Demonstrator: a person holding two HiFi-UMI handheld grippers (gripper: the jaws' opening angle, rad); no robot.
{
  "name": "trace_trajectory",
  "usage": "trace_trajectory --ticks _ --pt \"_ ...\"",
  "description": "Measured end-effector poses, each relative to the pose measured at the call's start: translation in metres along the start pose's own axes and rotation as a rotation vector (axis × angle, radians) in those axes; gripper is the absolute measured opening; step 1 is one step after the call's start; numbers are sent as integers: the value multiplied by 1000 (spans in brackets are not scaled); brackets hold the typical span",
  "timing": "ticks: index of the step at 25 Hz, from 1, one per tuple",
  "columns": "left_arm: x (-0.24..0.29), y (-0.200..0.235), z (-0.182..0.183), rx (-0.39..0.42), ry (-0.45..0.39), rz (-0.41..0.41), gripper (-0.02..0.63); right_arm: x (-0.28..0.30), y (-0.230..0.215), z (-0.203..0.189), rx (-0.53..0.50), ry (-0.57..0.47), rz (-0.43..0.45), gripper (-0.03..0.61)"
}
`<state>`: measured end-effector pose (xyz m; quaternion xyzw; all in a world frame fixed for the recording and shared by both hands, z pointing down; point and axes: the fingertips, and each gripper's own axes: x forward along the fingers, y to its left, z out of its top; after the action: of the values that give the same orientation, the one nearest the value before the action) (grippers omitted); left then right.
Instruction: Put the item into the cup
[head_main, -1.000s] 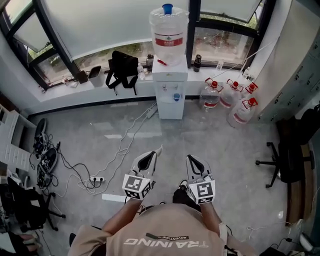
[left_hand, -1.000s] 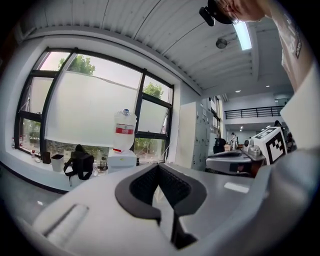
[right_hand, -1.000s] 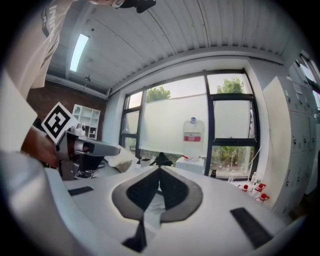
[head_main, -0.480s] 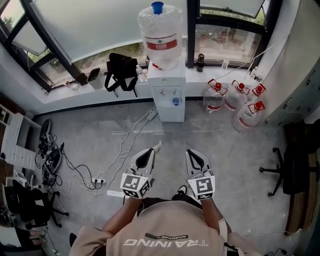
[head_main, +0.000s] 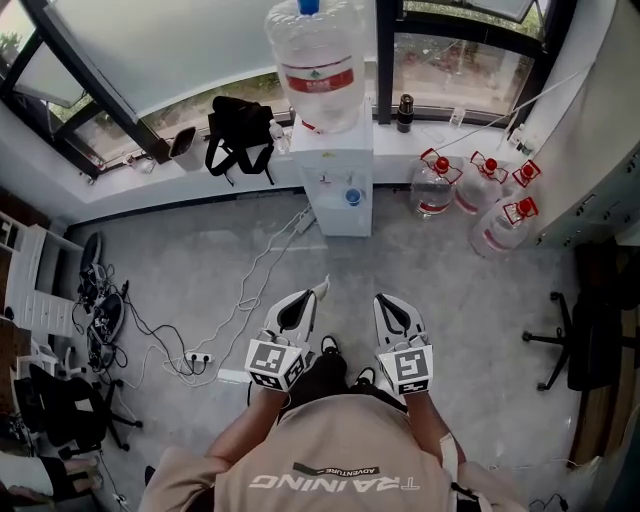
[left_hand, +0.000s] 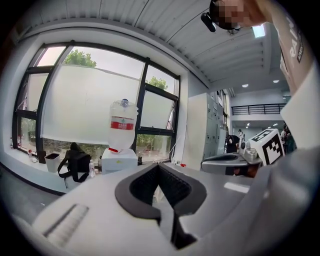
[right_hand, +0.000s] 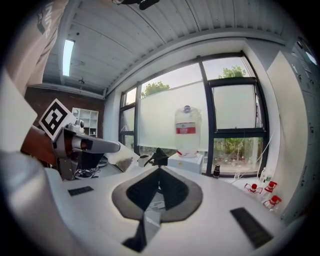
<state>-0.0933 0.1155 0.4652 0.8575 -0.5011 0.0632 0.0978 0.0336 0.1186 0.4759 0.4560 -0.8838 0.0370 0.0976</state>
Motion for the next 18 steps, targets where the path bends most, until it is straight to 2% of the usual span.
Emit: trace_trajectory --ticks 10,18 --pt "58 66 17 -3 -13 -43 8 70 -24 27 4 12 -41 11" --pt "99 102 23 10 19 -155 8 125 -44 35 57 36 -109 11"
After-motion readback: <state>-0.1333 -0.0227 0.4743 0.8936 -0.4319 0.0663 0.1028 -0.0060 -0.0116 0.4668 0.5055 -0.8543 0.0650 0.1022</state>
